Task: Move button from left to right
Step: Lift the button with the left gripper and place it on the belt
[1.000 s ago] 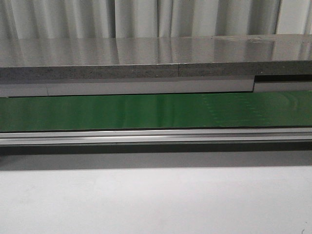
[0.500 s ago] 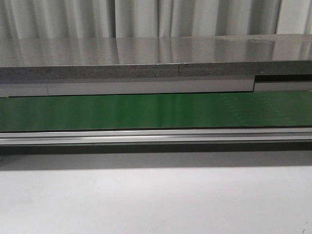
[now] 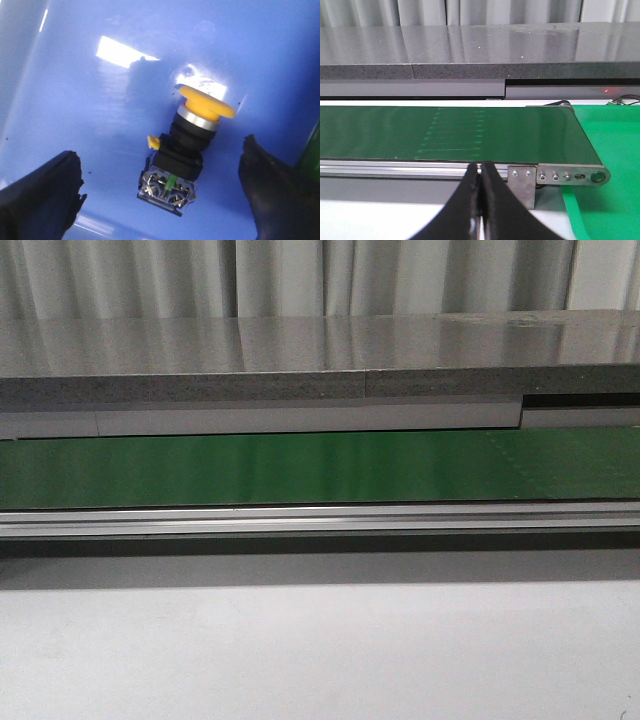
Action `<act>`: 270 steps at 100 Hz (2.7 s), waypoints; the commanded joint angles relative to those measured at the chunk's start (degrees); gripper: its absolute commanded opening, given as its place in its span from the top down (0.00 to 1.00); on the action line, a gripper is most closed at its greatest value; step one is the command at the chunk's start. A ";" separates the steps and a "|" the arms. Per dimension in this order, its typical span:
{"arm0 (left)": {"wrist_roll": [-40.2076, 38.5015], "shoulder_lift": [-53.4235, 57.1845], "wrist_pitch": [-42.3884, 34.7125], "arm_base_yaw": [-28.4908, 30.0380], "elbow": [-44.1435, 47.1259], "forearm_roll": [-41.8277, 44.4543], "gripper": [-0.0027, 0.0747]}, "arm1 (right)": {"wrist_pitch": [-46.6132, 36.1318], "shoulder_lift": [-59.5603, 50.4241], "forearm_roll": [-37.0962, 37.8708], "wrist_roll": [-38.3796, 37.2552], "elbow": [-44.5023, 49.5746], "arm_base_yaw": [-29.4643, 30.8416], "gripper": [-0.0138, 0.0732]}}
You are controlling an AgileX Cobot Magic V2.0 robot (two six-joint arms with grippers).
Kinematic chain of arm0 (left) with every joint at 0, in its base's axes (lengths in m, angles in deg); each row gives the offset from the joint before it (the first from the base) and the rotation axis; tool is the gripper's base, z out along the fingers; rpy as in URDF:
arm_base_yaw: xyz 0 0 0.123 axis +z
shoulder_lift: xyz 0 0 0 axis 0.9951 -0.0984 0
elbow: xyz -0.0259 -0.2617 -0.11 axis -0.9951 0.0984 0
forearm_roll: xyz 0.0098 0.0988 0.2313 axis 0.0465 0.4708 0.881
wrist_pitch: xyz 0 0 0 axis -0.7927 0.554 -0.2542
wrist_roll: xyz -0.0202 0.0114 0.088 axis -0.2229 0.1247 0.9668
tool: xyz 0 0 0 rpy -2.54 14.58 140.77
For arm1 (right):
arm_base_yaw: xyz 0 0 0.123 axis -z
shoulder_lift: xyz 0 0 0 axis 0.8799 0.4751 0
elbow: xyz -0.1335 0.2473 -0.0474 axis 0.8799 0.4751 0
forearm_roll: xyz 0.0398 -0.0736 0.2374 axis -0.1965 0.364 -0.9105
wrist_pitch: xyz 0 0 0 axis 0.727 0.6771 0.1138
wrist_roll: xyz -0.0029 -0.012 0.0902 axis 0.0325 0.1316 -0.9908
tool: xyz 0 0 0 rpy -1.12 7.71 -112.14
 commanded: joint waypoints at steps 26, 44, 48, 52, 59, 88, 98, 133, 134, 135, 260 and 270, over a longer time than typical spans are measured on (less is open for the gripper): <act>0.67 -1.99 -0.55 0.05 -2.90 -0.37 0.17 | -4.62 -0.83 0.14 0.18 -0.87 0.10 0.92; 0.67 -4.62 -0.79 0.05 -2.90 -0.26 0.17 | -4.62 -0.83 0.14 0.18 -0.87 0.10 0.92; 0.67 -5.30 -0.90 0.05 -2.90 -0.26 0.17 | -4.62 -0.83 0.14 0.18 -0.87 0.10 0.92; 0.67 -6.00 -0.90 0.05 -2.90 -0.26 0.17 | -4.62 -0.83 0.14 0.18 -0.87 0.10 0.92; 0.67 -7.02 -0.90 0.05 -2.90 -0.26 0.17 | -4.62 -0.83 0.14 0.18 -0.87 0.10 0.92; 0.67 -7.55 -1.04 0.05 -2.90 -0.26 0.52 | -4.62 -0.83 0.14 0.18 -0.87 0.10 0.92; 0.67 -7.55 -0.59 0.05 -2.90 -0.26 0.77 | -4.62 -0.83 0.14 0.18 -0.87 0.10 0.92; 0.93 -0.54 1.52 0.05 -6.33 -0.67 0.99 | -4.62 -0.83 0.14 0.18 -0.87 0.10 0.92; 1.03 -0.34 1.63 0.05 -6.61 -0.97 0.99 | -4.62 -0.83 0.14 0.18 -0.87 0.10 0.92; 1.15 -0.13 1.87 0.05 -6.75 -1.14 0.99 | -4.62 -0.83 0.14 0.18 -0.87 0.10 0.92; 8.67 0.97 10.53 -12.11 -9.14 -11.08 0.53 | -4.62 -0.83 0.14 0.18 -0.87 0.10 0.92; 8.67 0.97 10.66 -12.11 -9.14 -11.08 0.32 | -4.62 -0.83 0.14 0.18 -0.87 0.10 0.92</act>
